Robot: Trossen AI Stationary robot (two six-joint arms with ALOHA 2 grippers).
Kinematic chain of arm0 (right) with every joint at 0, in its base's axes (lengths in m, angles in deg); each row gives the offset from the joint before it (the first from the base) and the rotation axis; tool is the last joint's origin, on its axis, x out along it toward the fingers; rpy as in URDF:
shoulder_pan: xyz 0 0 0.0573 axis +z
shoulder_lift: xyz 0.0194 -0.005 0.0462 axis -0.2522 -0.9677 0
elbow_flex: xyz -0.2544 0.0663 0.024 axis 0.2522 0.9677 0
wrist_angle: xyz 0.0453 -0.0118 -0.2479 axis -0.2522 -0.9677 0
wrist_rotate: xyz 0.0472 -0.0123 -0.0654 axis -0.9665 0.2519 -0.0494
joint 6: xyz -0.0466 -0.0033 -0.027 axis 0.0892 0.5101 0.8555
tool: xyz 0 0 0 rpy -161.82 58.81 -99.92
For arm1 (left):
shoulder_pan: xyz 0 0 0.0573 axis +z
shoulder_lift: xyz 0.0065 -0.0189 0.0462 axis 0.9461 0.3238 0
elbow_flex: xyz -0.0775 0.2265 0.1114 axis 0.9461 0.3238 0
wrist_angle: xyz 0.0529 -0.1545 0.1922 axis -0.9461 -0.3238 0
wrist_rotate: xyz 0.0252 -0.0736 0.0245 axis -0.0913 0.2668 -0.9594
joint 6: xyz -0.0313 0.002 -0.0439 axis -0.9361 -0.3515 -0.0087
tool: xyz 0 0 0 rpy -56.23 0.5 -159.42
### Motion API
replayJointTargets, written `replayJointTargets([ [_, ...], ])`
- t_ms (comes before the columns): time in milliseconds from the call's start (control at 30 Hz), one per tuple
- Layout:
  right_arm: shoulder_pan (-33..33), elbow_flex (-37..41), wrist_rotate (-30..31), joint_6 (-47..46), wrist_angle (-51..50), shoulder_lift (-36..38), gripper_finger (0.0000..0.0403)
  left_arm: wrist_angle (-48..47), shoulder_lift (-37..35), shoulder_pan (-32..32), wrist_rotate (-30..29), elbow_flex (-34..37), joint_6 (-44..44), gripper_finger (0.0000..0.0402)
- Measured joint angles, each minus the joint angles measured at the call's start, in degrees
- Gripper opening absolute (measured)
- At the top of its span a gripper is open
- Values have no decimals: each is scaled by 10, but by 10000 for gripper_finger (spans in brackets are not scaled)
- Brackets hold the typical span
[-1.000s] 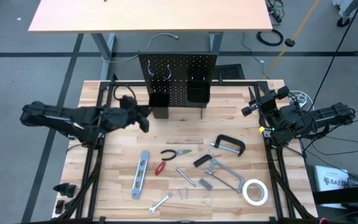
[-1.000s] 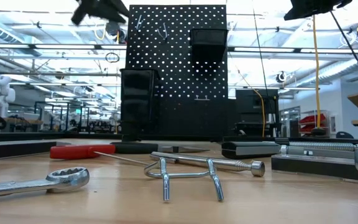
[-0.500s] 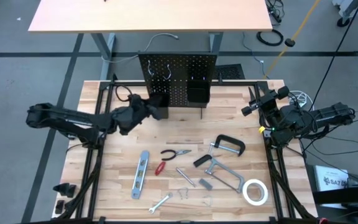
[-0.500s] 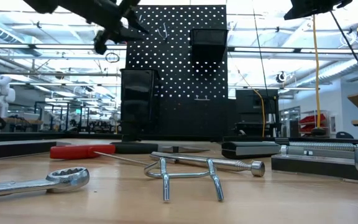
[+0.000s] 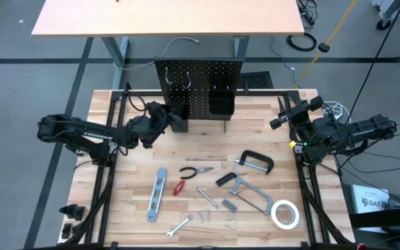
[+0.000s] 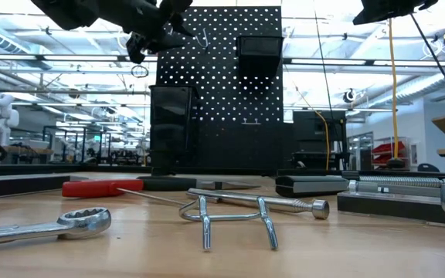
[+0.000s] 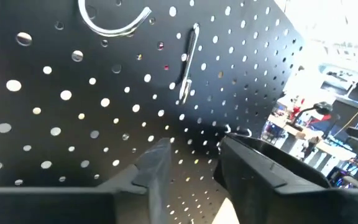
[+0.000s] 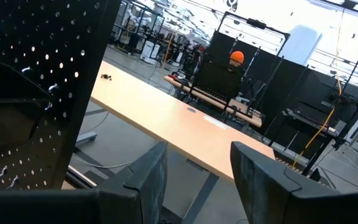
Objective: Hang tools onto peg board
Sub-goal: Remove the left silver hanger hook from the pegboard
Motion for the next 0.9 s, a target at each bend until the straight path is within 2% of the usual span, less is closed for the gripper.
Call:
replayJointTargets([
  [200, 0, 0, 0, 0, 0, 0, 167, -5, 0, 6, 0, -5, 3, 202],
  [400, 0, 0, 0, 0, 0, 0, 167, -154, 12, -9, -3, -80, 18, 208],
  [567, 0, 0, -12, -2, 0, -2, 167, -259, 50, -19, -111, -141, -13, 208],
  [767, 0, 0, -15, -9, -6, -10, 167, -259, 78, -19, -146, -167, 4, 208],
  [833, 0, 0, -15, -11, -15, -11, 167, -260, 78, -29, -177, -167, 18, 208],
  [900, 0, 0, -15, -20, -30, -10, 167, -261, 74, -47, -219, -167, 68, 208],
])
